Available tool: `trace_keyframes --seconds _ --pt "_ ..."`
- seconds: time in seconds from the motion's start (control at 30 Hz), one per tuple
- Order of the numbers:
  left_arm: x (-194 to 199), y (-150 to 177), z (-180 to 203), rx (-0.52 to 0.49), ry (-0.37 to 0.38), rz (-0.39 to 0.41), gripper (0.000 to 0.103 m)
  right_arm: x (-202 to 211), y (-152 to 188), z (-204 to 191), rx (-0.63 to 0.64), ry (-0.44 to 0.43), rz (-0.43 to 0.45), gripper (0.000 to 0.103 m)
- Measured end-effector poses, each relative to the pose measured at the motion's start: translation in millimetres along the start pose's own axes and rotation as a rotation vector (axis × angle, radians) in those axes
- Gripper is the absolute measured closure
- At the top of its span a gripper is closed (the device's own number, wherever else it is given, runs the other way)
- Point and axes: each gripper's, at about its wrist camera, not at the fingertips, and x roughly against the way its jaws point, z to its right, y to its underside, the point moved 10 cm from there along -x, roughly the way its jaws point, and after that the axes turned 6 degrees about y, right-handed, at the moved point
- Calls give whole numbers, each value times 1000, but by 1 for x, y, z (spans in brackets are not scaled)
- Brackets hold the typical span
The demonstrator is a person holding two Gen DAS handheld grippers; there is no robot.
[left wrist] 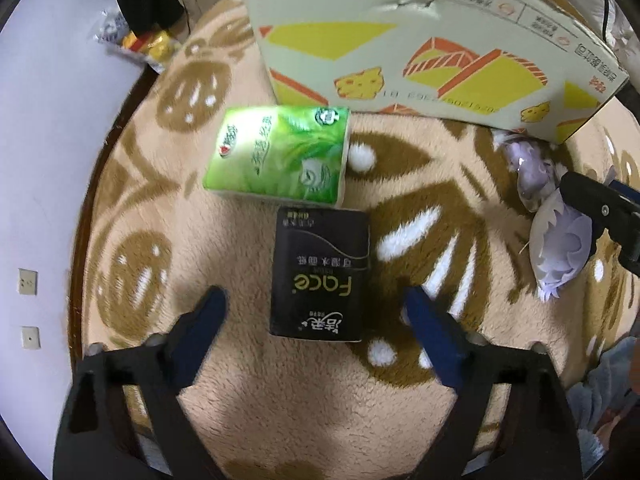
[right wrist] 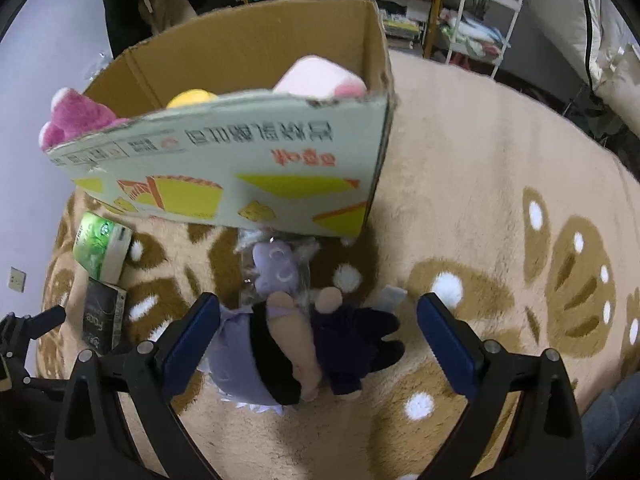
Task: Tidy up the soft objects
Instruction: 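Close the left tool on the black tissue pack while the right tool grips the chibi doll, then lift the tissue pack and doll with both tools over the box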
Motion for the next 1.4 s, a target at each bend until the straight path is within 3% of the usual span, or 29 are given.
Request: trace_keyframes --seconds 0.13,0.23,0.87,1.4 --pt "-8 2 -2 22 48 -21 50 -8 5 -2 -20 -52 -48 0" --pt "-9 2 -2 9 52 -15 57 -13 10 -6 -18 -81 -72 0" --pt "10 11 12 -20 42 25 57 2 20 -20 -5 -96 -85 10" --pt "30 14 15 -37 42 82 57 28 6 -9 1 -56 16 10"
